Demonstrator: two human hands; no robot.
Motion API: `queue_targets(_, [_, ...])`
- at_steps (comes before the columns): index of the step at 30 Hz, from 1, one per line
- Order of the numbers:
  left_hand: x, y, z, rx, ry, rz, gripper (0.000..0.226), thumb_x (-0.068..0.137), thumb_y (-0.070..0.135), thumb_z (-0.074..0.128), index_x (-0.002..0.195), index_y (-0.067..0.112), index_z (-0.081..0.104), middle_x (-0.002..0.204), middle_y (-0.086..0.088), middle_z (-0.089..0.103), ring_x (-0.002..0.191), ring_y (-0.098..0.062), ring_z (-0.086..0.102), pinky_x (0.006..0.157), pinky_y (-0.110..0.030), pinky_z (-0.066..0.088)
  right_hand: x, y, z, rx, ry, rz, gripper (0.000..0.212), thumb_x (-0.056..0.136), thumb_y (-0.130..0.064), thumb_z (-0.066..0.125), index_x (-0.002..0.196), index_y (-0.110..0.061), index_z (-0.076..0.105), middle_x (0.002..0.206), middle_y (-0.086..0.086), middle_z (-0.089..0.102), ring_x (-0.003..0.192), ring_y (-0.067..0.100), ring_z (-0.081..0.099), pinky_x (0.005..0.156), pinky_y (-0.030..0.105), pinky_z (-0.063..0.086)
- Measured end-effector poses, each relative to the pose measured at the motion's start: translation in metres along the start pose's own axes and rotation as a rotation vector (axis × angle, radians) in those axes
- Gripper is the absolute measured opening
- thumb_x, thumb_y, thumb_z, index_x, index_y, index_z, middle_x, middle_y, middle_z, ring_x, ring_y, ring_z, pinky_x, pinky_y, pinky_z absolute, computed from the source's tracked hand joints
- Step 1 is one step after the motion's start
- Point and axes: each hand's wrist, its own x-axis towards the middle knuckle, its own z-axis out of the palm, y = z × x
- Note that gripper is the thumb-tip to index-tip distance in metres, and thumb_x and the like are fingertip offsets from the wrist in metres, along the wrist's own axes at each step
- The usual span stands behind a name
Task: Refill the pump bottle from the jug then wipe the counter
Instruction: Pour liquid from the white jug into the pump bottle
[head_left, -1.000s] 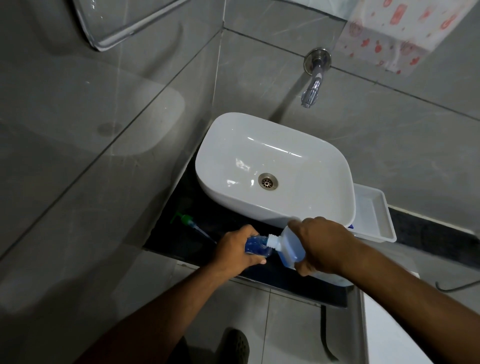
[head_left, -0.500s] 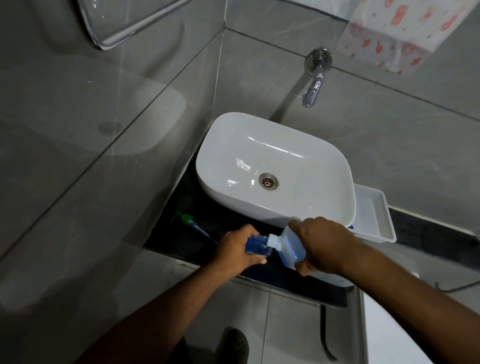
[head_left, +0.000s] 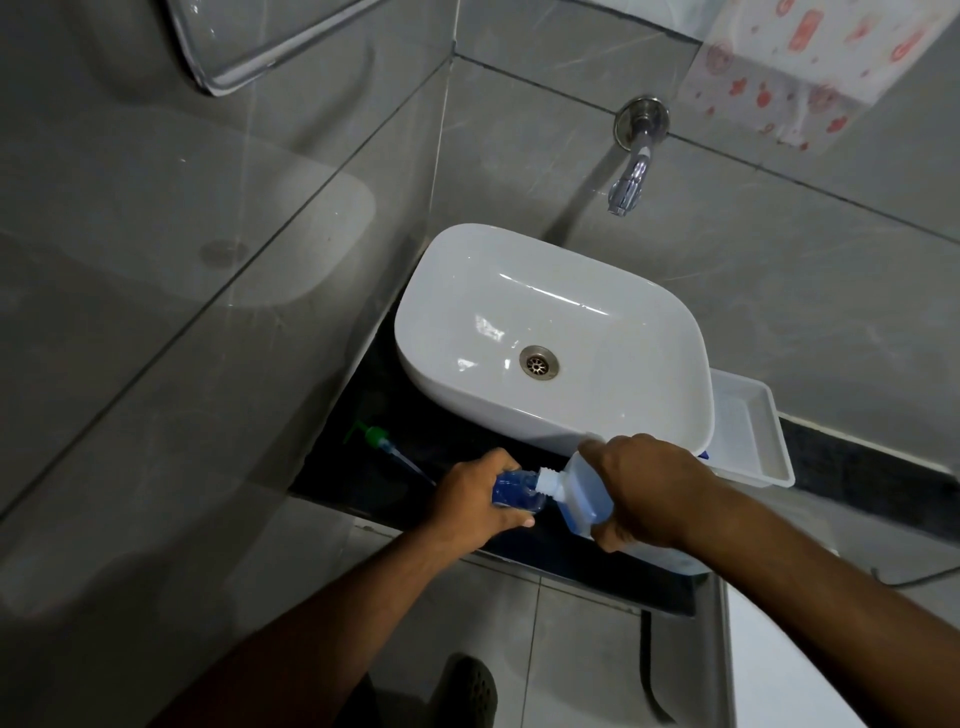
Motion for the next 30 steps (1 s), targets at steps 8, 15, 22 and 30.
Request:
queue_targets(8, [-0.0010,0.0013,0.0000,0.008,0.000,-0.004,0.051,0.058,0.032,0.090,0.092,0.040,0.053,0.091,0.012,0.066,0.082,-0.002,0.064,0.067,-0.019,0.054,-0.0004,0.0002,0.0005,0.011,0.002,0.000,0.072,0.055,-0.041,0.081,0.117,-0.022,0.051,0.104,0.002,0.064,0.091,0.022,0.061,0.068,0.026,0.041])
queue_targets(15, [-0.0016,0.0025,-0.0002,0.000,-0.005,-0.015,0.052,0.058,0.032,0.090,0.090,0.043,0.051,0.090,0.015,0.064,0.081,0.000,0.063,0.064,-0.014,0.050,-0.0014,-0.0008,-0.0014,0.016,0.000,-0.001,0.073,0.056,-0.041,0.081,0.120,-0.021,0.050,0.106,0.002,0.065,0.093,0.022,0.061,0.073,0.027,0.045])
queue_targets(22, [-0.0019,0.0031,-0.0007,-0.004,-0.007,-0.008,0.052,0.060,0.031,0.090,0.093,0.042,0.051,0.093,0.014,0.064,0.085,-0.001,0.063,0.068,-0.016,0.052,-0.0012,-0.0012,-0.0025,0.022,-0.011,0.004,0.075,0.057,-0.041,0.082,0.122,-0.021,0.049,0.109,0.001,0.064,0.096,0.021,0.060,0.072,0.025,0.039])
queue_targets(30, [-0.0031,0.0058,-0.0013,-0.007,-0.013,-0.024,0.052,0.060,0.032,0.089,0.093,0.043,0.050,0.087,0.020,0.059,0.081,0.005,0.060,0.062,-0.009,0.046,-0.0020,-0.0022,-0.0033,0.022,-0.006,0.005,0.074,0.057,-0.041,0.082,0.121,-0.021,0.050,0.108,0.001,0.064,0.095,0.021,0.060,0.070,0.025,0.039])
